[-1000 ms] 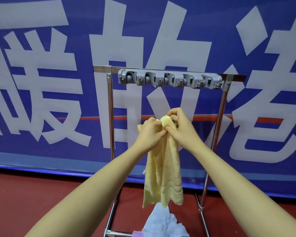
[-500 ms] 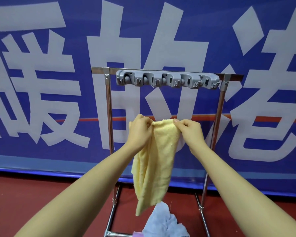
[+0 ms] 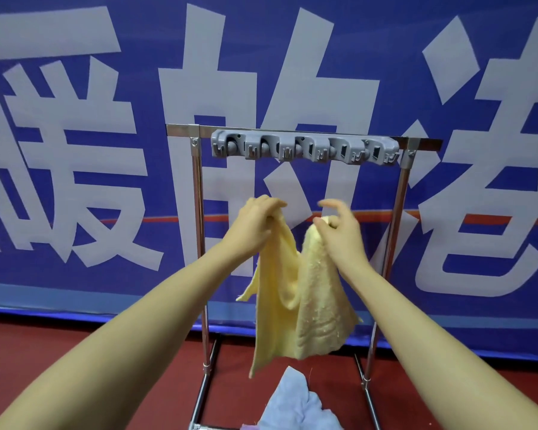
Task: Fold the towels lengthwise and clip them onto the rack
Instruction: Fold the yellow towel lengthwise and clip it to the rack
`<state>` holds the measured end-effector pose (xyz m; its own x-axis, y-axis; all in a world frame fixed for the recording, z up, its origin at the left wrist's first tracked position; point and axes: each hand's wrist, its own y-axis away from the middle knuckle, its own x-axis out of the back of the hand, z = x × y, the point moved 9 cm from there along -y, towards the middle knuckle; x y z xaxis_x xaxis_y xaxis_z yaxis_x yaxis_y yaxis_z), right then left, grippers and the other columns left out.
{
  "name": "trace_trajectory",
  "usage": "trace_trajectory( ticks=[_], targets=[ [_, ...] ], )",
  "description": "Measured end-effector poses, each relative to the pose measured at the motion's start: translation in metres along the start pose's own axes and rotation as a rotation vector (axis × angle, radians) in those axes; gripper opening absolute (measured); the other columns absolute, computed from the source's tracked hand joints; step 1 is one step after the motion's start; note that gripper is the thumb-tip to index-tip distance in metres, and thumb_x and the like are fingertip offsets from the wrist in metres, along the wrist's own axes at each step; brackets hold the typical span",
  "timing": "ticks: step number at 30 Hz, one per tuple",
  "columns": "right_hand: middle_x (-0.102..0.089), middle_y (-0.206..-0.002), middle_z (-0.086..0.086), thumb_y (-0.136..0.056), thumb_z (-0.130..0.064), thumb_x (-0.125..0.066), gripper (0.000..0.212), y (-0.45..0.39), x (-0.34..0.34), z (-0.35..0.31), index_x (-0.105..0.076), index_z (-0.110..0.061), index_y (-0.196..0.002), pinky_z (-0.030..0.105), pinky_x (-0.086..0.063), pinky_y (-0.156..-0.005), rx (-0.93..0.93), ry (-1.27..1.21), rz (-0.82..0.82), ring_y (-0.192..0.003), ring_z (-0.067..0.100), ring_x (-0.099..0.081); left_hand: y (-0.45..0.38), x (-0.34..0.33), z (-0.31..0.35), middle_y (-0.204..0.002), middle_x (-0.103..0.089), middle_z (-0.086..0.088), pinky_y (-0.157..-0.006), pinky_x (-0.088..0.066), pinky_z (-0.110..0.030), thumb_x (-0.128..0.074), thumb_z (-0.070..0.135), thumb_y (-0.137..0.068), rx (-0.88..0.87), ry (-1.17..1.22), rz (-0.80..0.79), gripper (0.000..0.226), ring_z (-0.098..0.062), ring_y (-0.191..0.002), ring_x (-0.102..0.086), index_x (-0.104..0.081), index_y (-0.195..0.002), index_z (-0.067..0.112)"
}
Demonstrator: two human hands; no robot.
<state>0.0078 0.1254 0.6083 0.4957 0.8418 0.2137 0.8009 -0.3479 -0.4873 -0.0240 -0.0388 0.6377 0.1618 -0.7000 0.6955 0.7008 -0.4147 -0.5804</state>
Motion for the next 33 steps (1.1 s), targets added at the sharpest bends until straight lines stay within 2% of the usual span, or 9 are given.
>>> trace_trajectory(
  ticks=[2,4,8,14,19,25,27,30,33],
  targets=[
    [-0.067,-0.096,-0.002,-0.091,-0.012,-0.057,0.025,0.0,-0.016,-0.003,-0.064,-0.017,-0.114,0.013,-0.045,-0.074,0.021,0.095,-0.101,-0.086,0.007,-0.059,-0.001,0.0,0.011,-0.109,-0.06,-0.007,-0.088,-0.049,-0.03,-0.044,-0.013,-0.084,-0.04,0.085,0.033,0.044,-0.02,-0.105,-0.054,-0.058,-0.119,0.009],
    [-0.068,-0.1,-0.005,-0.089,-0.019,-0.061,0.02,0.002,-0.03,-0.002,-0.068,-0.016,-0.107,0.023,-0.048,-0.084,-0.011,0.113,-0.19,-0.097,0.01,-0.061,-0.001,-0.003,0.02,-0.096,-0.065,-0.006,-0.084,-0.049,-0.024,-0.043,-0.013,-0.083,-0.068,0.188,0.029,0.041,-0.018,-0.095,-0.059,-0.056,-0.117,0.008],
    [-0.065,-0.072,-0.002,-0.086,-0.023,-0.065,0.014,0.002,-0.036,-0.003,-0.068,-0.01,-0.082,0.028,-0.05,-0.07,-0.038,0.102,-0.203,-0.074,0.013,-0.062,-0.002,-0.004,0.02,-0.085,-0.059,0.002,-0.069,-0.045,-0.01,-0.042,-0.004,-0.09,0.017,0.322,0.05,0.034,-0.008,-0.078,-0.057,-0.043,-0.12,0.01],
    [-0.06,-0.069,0.002,-0.089,-0.018,-0.062,0.019,-0.004,-0.017,-0.01,-0.064,-0.003,-0.078,0.022,-0.045,-0.061,-0.019,0.008,-0.062,-0.067,0.011,-0.055,0.013,-0.028,-0.005,-0.088,-0.062,0.0,-0.072,-0.054,-0.034,-0.05,0.036,-0.093,0.106,0.034,-0.026,0.027,-0.015,-0.078,-0.06,-0.052,-0.105,0.012],
    [-0.056,-0.064,-0.004,-0.089,-0.019,-0.062,0.018,-0.004,-0.01,-0.011,-0.063,-0.007,-0.075,0.017,-0.042,-0.057,-0.021,0.007,-0.01,-0.063,0.006,-0.052,0.021,-0.029,-0.003,-0.072,-0.057,0.003,-0.061,-0.048,-0.031,-0.044,0.025,-0.097,0.098,-0.056,0.049,0.024,-0.014,-0.065,-0.053,-0.052,-0.08,0.01],
    [-0.064,-0.071,-0.004,-0.087,-0.014,-0.061,0.012,-0.004,0.019,0.003,-0.069,-0.011,-0.078,0.02,-0.047,-0.066,-0.095,-0.008,0.138,-0.071,0.007,-0.057,0.017,0.002,-0.014,-0.069,-0.055,0.006,-0.055,-0.042,-0.02,-0.046,0.021,-0.098,0.236,0.249,0.26,0.019,-0.006,-0.063,-0.051,-0.054,-0.081,0.014],
    [-0.066,-0.075,-0.006,-0.087,-0.013,-0.061,0.013,-0.004,0.026,0.008,-0.069,-0.015,-0.077,0.021,-0.049,-0.07,-0.12,-0.056,0.165,-0.076,0.006,-0.059,0.01,0.009,-0.017,-0.072,-0.057,0.003,-0.055,-0.045,-0.02,-0.047,0.019,-0.096,0.279,0.31,0.277,0.008,-0.007,-0.064,-0.053,-0.053,-0.093,0.015],
    [-0.065,-0.088,-0.009,-0.09,-0.011,-0.056,0.015,-0.01,0.038,0.012,-0.07,-0.016,-0.095,0.021,-0.046,-0.078,-0.135,-0.028,0.218,-0.09,0.009,-0.06,-0.002,0.013,-0.02,-0.068,-0.054,-0.002,-0.056,-0.048,-0.027,-0.044,0.011,-0.097,0.334,0.366,0.297,0.013,-0.013,-0.061,-0.053,-0.042,-0.109,0.017],
    [-0.067,-0.102,-0.003,-0.091,-0.006,-0.05,0.025,-0.013,0.053,0.021,-0.068,-0.014,-0.108,0.03,-0.05,-0.088,-0.167,-0.013,0.308,-0.102,0.016,-0.06,-0.016,0.017,-0.024,-0.082,-0.057,-0.002,-0.062,-0.047,-0.026,-0.036,-0.001,-0.095,0.362,0.291,0.27,0.02,-0.017,-0.074,-0.056,-0.051,-0.099,0.013]
  ],
)
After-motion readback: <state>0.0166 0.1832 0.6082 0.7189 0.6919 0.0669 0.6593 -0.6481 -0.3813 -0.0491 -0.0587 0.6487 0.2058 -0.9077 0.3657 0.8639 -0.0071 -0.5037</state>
